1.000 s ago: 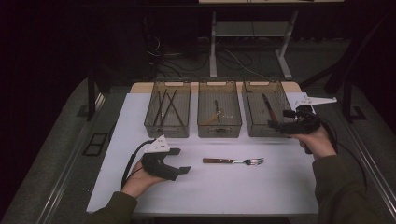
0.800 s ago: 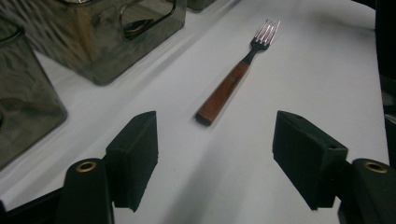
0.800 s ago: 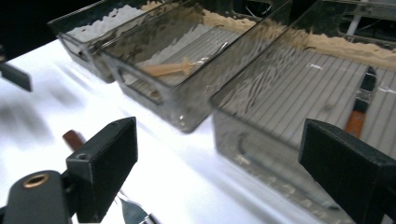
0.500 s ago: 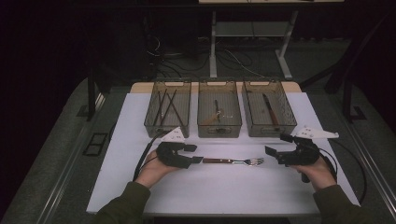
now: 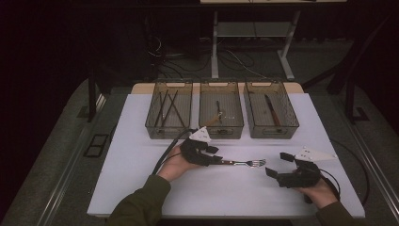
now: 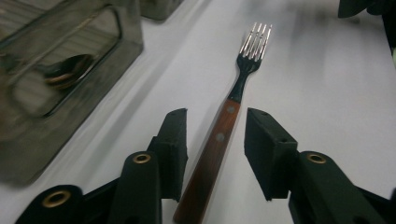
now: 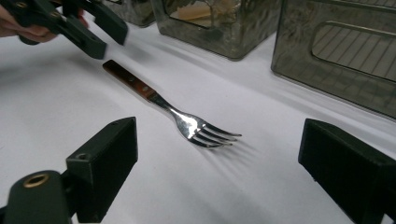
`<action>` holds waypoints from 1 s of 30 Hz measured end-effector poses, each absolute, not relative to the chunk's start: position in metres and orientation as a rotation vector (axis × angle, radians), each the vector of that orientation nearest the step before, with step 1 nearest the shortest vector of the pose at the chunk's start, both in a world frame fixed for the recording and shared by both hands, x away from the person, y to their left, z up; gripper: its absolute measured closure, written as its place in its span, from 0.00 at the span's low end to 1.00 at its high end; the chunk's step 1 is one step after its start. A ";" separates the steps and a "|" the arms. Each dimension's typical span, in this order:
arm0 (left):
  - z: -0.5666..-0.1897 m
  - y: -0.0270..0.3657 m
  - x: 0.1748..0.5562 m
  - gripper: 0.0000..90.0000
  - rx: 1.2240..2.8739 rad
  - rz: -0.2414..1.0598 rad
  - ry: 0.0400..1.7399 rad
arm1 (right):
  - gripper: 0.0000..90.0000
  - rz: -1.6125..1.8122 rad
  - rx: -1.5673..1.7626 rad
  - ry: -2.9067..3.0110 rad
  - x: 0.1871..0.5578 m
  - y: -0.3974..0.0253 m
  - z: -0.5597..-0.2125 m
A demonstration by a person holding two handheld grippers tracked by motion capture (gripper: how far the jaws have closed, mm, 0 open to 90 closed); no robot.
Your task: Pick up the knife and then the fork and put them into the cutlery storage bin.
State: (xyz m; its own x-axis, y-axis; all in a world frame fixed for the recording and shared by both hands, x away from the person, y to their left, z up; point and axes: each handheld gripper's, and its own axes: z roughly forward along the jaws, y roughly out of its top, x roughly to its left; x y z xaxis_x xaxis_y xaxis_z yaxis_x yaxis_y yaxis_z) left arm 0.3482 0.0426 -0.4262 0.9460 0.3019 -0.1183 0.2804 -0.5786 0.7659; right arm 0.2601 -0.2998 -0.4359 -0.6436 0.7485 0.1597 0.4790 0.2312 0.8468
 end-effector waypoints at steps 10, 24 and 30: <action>-0.443 0.008 0.354 0.74 2.296 0.006 0.311 | 0.13 1.373 1.148 2.238 0.261 -0.300 -0.437; -0.451 -0.006 0.359 0.80 2.330 -0.010 0.248 | 0.13 1.377 1.144 2.236 0.262 -0.301 -0.438; -0.451 -0.008 0.355 0.82 2.345 0.018 0.239 | 0.13 1.377 1.139 2.229 0.263 -0.302 -0.437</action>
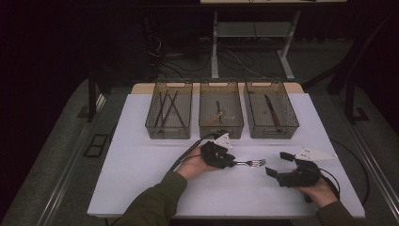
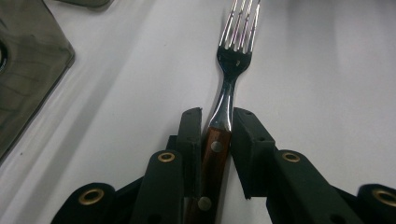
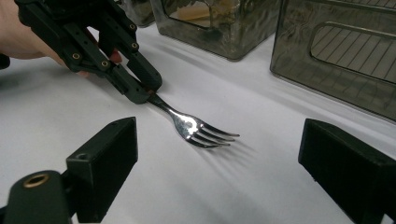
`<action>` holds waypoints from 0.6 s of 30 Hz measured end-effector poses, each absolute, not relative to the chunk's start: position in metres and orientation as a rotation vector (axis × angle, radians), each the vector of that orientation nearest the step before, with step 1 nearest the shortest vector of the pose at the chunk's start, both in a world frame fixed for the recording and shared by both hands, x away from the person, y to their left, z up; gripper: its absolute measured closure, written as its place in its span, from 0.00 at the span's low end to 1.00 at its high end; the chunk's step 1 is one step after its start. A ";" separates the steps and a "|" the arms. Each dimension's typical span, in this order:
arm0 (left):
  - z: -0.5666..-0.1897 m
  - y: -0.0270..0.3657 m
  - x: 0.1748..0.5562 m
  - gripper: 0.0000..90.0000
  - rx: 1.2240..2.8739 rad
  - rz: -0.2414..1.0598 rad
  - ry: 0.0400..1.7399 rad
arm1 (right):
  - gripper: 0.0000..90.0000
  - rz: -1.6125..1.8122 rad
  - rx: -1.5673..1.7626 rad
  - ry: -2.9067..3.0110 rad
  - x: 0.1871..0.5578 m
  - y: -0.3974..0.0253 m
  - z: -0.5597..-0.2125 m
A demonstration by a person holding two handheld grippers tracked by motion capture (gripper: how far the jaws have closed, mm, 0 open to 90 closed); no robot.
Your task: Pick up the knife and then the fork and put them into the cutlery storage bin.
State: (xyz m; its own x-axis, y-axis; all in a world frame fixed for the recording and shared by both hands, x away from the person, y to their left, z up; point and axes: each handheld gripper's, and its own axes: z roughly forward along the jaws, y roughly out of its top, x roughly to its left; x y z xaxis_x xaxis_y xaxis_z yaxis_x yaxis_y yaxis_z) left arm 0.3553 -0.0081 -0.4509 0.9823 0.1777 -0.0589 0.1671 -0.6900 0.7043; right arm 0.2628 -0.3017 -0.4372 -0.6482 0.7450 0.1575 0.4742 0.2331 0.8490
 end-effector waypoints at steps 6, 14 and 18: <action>-0.451 -0.010 0.352 0.86 2.353 0.044 0.219 | 0.13 1.371 1.144 2.229 0.263 -0.301 -0.438; -0.450 -0.011 0.349 0.87 2.351 0.058 0.242 | 0.13 1.357 1.135 2.231 0.263 -0.301 -0.437; -0.447 -0.008 0.352 0.87 2.369 0.034 0.232 | 0.13 1.365 1.133 2.233 0.264 -0.301 -0.436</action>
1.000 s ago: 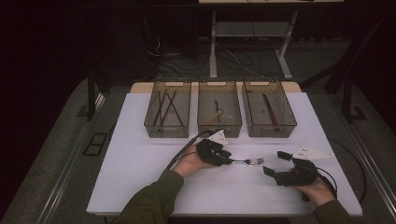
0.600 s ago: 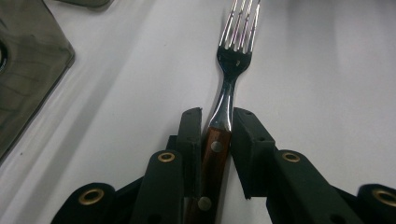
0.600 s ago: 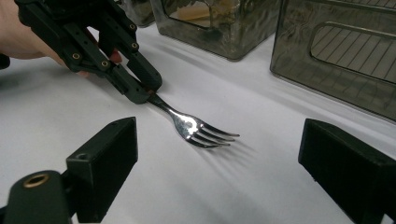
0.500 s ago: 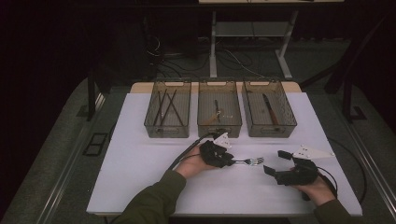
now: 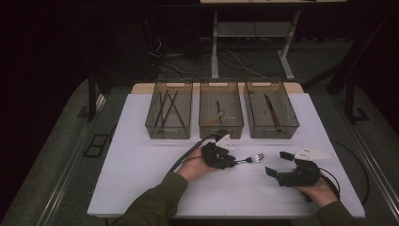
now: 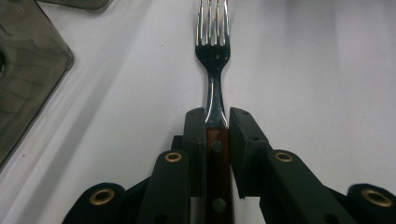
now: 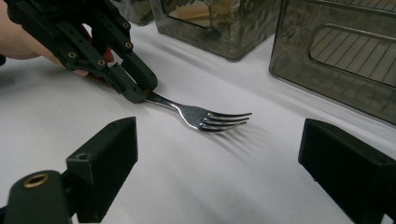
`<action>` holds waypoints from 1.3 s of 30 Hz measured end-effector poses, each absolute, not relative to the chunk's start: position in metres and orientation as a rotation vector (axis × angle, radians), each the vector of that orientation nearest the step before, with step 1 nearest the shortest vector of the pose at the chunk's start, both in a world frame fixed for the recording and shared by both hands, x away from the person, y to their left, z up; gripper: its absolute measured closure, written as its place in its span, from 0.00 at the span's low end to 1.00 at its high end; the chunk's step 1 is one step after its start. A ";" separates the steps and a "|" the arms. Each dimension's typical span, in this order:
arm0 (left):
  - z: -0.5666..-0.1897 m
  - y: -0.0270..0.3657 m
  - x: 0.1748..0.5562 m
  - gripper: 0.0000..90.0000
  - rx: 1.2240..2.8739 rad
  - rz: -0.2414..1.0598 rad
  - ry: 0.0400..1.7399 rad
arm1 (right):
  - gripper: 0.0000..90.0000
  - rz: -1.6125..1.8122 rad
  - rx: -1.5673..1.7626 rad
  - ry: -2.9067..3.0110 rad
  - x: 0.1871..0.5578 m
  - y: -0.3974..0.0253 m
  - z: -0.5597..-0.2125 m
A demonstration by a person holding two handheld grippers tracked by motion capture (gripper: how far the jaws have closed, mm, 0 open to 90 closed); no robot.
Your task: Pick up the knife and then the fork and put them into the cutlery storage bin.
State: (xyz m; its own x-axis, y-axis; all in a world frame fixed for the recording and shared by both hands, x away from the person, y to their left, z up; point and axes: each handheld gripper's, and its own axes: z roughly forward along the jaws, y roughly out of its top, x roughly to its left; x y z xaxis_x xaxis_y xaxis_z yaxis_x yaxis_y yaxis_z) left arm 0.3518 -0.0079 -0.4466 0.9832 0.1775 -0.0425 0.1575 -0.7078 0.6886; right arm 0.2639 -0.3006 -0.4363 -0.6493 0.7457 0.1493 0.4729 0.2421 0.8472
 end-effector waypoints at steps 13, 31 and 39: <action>-0.422 0.019 0.335 0.87 2.303 0.080 0.373 | 0.13 1.394 1.222 2.305 0.275 -0.292 -0.424; -0.402 0.042 0.306 0.86 2.188 0.217 0.473 | 0.66 1.723 1.365 2.276 0.323 -0.233 -0.425; -0.403 0.042 0.308 0.86 2.170 0.243 0.500 | 0.91 1.835 1.369 2.171 0.330 -0.232 -0.419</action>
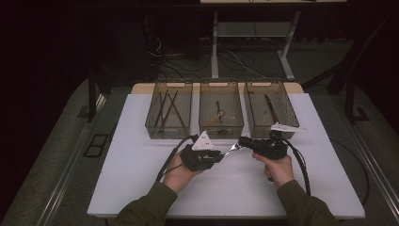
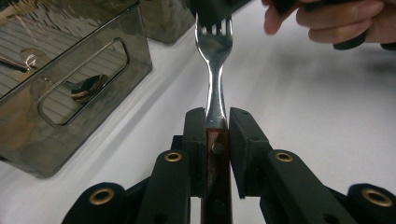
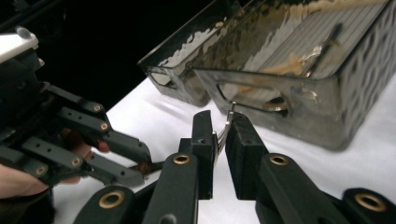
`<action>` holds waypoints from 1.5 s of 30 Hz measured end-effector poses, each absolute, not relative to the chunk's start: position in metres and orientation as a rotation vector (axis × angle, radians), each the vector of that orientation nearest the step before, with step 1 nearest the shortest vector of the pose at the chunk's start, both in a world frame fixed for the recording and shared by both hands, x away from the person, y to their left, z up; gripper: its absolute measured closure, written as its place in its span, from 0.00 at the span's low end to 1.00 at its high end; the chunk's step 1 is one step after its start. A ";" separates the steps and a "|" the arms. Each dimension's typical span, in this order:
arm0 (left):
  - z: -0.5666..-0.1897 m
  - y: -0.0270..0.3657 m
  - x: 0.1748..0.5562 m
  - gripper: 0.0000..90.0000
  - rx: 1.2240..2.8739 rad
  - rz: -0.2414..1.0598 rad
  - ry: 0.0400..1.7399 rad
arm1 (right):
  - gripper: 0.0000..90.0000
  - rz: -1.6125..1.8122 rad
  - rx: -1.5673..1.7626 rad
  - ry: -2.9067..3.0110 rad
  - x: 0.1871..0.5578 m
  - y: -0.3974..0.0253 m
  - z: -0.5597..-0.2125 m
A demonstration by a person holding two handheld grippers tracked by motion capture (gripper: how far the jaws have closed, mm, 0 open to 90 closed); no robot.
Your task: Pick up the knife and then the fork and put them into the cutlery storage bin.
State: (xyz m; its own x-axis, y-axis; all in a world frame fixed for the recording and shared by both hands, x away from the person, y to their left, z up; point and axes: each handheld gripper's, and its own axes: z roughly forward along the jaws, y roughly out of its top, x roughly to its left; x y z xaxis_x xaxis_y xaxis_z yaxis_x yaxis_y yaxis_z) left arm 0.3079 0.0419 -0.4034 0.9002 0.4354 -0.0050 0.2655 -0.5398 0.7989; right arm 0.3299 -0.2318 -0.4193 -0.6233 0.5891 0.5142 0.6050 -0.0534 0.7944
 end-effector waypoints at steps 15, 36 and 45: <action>-0.402 0.054 0.309 0.60 2.105 0.208 0.502 | 0.95 -1.893 -1.385 -2.231 0.338 -0.233 -0.385; -0.421 0.137 0.291 0.25 2.024 0.201 0.576 | 0.95 -1.946 -1.655 -2.333 0.384 -0.333 -0.298; -0.426 0.157 0.286 0.08 2.012 0.198 0.634 | 0.95 -1.868 -1.871 -2.408 0.406 -0.377 -0.279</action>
State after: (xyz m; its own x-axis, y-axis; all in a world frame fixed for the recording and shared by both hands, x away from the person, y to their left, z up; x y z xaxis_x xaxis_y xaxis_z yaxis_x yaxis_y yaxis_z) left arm 0.2863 0.1574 -0.4265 0.8505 0.5120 -0.1206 0.3528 -0.3851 0.8528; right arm 0.4057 -0.3774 -0.2789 -0.3853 0.8916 0.2377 0.4519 -0.0423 0.8911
